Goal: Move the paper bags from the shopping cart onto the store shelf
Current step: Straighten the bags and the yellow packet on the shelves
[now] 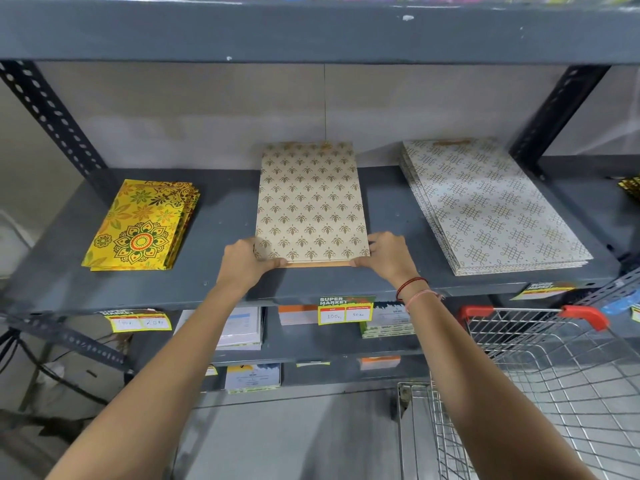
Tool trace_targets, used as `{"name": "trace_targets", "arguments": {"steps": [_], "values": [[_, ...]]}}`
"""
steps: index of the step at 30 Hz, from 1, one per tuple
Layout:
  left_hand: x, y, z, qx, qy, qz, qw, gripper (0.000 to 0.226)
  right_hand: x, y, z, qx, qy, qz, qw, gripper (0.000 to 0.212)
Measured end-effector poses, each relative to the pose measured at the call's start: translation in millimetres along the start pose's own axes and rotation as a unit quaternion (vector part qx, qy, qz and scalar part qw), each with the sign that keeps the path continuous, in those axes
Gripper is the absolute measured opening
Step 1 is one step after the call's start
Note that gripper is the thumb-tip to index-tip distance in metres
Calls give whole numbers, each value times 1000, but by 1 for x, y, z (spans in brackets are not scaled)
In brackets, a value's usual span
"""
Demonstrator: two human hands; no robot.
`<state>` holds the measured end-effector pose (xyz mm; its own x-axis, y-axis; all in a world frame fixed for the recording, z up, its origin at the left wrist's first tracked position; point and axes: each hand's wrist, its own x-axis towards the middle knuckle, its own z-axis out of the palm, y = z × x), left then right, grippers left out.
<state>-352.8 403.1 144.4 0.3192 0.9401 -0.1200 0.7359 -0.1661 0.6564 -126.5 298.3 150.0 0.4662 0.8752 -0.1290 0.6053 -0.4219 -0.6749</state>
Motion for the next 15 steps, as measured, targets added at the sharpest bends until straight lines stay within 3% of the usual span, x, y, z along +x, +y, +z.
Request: {"name": "trace_targets", "arguments": {"steps": [15], "values": [[14,-9,0,-15,-11,-24,1000,44,3,-15,19,8,81,104,991,33]]}}
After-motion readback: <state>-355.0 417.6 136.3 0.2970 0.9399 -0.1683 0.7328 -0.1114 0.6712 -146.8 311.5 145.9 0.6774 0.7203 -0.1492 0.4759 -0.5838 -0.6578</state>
